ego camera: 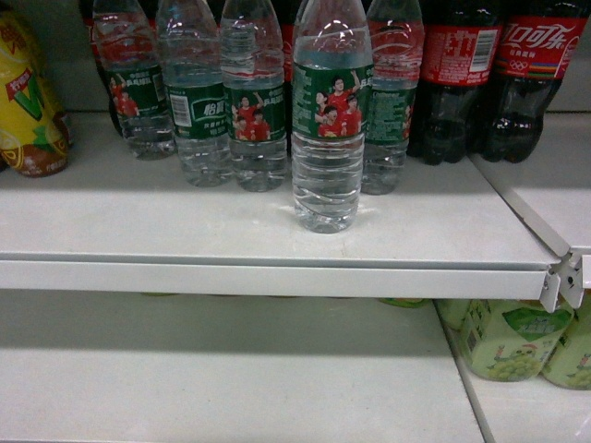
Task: Move water from second to third shelf
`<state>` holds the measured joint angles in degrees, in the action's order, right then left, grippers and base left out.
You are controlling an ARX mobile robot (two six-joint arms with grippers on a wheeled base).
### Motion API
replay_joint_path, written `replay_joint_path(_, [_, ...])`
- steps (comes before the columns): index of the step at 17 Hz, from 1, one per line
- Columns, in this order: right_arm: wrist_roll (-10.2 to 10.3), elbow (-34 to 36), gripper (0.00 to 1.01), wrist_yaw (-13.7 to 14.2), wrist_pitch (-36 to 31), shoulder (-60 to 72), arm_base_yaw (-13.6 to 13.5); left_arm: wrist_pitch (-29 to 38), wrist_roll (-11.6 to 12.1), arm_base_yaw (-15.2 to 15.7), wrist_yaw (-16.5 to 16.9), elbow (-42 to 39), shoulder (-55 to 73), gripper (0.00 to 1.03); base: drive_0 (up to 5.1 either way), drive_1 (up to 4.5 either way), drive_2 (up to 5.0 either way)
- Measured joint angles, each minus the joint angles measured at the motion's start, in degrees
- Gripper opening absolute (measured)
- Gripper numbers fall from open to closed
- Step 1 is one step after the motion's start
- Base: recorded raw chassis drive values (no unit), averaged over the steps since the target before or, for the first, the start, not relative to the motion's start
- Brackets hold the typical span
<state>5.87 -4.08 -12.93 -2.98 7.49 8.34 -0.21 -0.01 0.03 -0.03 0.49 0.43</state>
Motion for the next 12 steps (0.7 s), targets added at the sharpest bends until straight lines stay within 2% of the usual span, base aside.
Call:
replay_joint_path(1, [0.2,-2.5,0.98,-0.6,-5.2,5.1,1.1,0.0,0.0,0.0,0.0,0.0,0.0,0.98,0.0,0.0,0.0])
replay_joint_path(2, [0.3,-5.3,0.98,-0.9,-10.9,11.7,0.9,0.0,0.0,0.0,0.0,0.0,0.0,0.98,0.0,0.0,0.0])
replay_joint_path(4, [0.2,-9.4,0.98,-0.3,-18.6,22.3,-1.4,0.0,0.0,0.0,0.0,0.0,0.0,0.98,0.0,0.0,0.0])
replay_joint_path(7, [-0.5,-14.7,0.98,1.5,-24.3,33.2,-5.0,0.0,0.0,0.0,0.0,0.0,0.0,0.98,0.0,0.0,0.0])
replay_joint_path(9, [-1.1,-16.2,0.98,2.5,-26.9,37.4,-8.4,0.0,0.0,0.0,0.0,0.0,0.0,0.98,0.0,0.0,0.0])
replay_joint_path(10, [-1.8,-16.3,0.98,3.5,-29.6,40.9,-11.7,0.0,0.0,0.0,0.0,0.0,0.0,0.98,0.0,0.0,0.0])
replay_joint_path(12, [-2.9,-16.3,0.98,5.4,-32.7,46.2,-15.8,0.0,0.0,0.0,0.0,0.0,0.0,0.98,0.0,0.0,0.0])
